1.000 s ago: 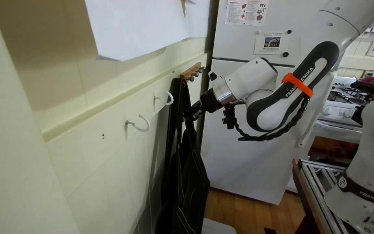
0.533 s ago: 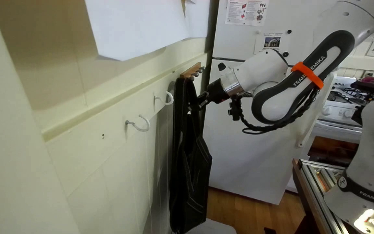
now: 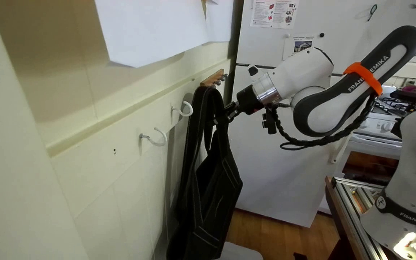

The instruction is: Remove the black bag from the hook

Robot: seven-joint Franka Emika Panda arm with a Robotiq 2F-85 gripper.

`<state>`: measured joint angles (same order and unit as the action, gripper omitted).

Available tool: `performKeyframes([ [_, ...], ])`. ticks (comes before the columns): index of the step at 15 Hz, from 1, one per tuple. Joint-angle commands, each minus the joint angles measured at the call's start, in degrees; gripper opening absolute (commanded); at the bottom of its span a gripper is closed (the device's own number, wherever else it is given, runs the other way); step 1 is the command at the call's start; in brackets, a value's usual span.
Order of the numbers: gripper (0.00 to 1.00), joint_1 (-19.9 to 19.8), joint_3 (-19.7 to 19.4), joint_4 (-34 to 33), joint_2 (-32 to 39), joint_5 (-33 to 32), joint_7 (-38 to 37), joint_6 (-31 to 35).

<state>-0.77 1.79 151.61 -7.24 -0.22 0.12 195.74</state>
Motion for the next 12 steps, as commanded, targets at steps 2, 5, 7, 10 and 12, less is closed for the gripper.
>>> performKeyframes([
  [2,0.01,1.11,-0.58,3.18,-9.49,1.06,-2.12,-8.68],
  [5,0.01,6.90,-5.76,4.68,-13.60,0.78,-1.73,-12.30],
  [7,0.01,9.16,-8.20,5.63,-16.28,1.29,-0.96,-14.60],
  [10,0.01,9.58,-10.34,6.73,-19.10,0.80,-0.67,-17.31],
  [12,0.01,10.88,-12.75,5.74,-18.61,1.28,-0.36,-17.82],
])
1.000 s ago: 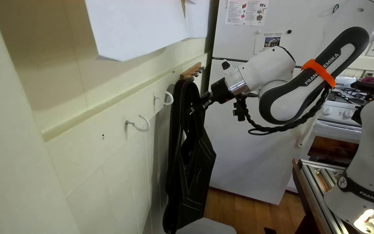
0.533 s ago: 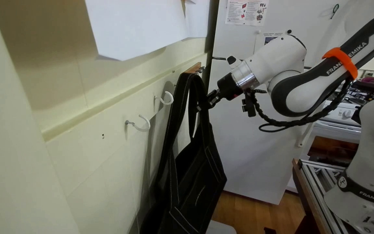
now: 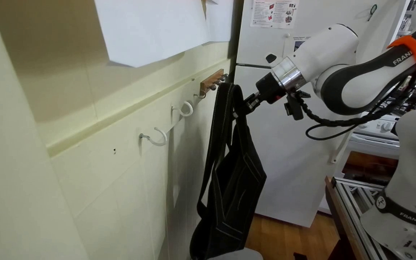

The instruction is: Remove the black bag from the hook

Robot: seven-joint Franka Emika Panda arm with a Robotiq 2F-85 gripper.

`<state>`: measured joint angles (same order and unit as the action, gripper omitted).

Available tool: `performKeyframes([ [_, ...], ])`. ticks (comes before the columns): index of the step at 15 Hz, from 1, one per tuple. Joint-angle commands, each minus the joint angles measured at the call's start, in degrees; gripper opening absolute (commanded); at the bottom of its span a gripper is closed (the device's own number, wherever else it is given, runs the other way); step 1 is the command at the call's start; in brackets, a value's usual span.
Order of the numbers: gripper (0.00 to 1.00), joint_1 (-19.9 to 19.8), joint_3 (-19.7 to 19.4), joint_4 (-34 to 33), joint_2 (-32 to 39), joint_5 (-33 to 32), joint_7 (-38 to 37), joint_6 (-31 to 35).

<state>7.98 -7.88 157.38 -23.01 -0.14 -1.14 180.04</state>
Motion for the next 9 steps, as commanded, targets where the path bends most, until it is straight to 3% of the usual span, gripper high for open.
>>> performKeyframes([
  [1,0.01,3.68,-4.95,0.25,-2.83,1.54,1.44,-1.66],
  [9,0.01,18.55,-21.47,0.54,-2.55,3.08,4.85,-4.40],
])
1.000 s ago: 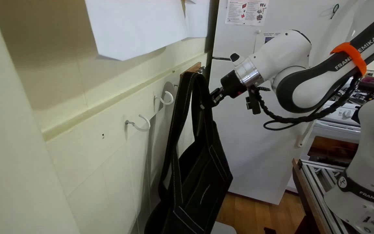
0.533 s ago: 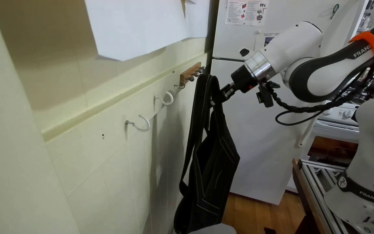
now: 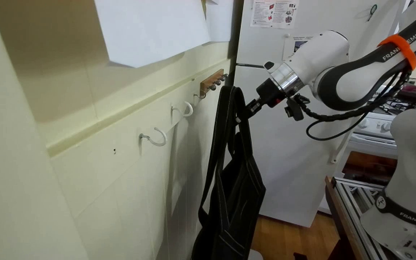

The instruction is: Remove the black bag from the hook

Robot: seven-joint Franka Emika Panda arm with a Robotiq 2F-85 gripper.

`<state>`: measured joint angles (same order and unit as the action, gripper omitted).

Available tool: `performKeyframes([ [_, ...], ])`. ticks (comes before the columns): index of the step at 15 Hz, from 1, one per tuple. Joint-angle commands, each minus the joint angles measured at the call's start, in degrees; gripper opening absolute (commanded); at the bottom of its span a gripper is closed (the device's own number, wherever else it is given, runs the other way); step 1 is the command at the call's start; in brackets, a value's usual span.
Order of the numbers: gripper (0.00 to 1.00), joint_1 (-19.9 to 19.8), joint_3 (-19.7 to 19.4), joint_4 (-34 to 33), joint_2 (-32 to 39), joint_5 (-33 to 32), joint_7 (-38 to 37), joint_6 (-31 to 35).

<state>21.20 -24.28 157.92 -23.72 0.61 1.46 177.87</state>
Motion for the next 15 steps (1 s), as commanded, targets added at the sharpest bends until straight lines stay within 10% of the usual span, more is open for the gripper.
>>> performKeyframes([
  [1,0.01,7.11,-6.99,0.02,-1.92,2.56,2.58,-2.75],
  [15,0.01,32.77,-37.70,0.13,-3.20,4.27,12.54,-1.71],
])
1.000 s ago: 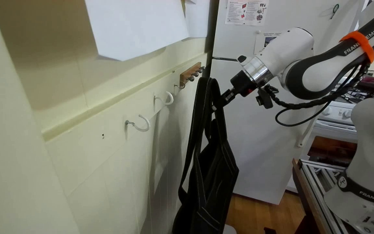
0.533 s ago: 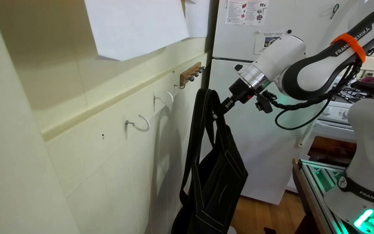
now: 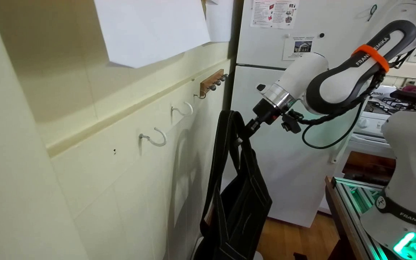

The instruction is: Remove the black bag from the hook

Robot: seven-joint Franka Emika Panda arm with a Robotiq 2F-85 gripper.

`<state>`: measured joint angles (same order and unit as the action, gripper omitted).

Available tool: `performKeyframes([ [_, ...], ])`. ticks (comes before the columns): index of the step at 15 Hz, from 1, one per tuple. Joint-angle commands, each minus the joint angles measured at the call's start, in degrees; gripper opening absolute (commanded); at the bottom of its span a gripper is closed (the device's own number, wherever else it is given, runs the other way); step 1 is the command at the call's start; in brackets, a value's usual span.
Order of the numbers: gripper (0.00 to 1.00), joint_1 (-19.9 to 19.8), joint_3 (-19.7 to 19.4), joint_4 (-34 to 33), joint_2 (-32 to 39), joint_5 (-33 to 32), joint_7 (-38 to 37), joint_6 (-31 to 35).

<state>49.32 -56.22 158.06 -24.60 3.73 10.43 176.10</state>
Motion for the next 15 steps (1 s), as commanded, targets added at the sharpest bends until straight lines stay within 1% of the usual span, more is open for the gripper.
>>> performKeyframes([
  [1,0.01,6.29,-8.02,0.01,-2.23,1.13,4.33,0.51],
  [3,0.01,9.70,-12.09,0.02,-2.13,1.11,5.60,2.40],
  [5,0.01,12.88,-15.27,0.01,-1.69,1.11,5.93,3.59],
  [6,0.05,9.52,-12.53,0.01,-0.14,0.00,4.49,1.19],
  [8,0.05,11.58,-14.50,0.01,-0.14,0.00,4.66,1.73],
  [11,0.05,11.99,-14.74,0.01,-0.13,0.00,4.66,1.95],
  [12,0.01,11.99,-14.75,0.01,-0.13,0.00,4.66,1.98],
  [13,0.01,14.42,-16.90,0.02,-1.94,0.55,5.51,4.07],
  [15,0.01,17.26,-19.28,0.02,-3.44,1.09,5.76,5.15],
])
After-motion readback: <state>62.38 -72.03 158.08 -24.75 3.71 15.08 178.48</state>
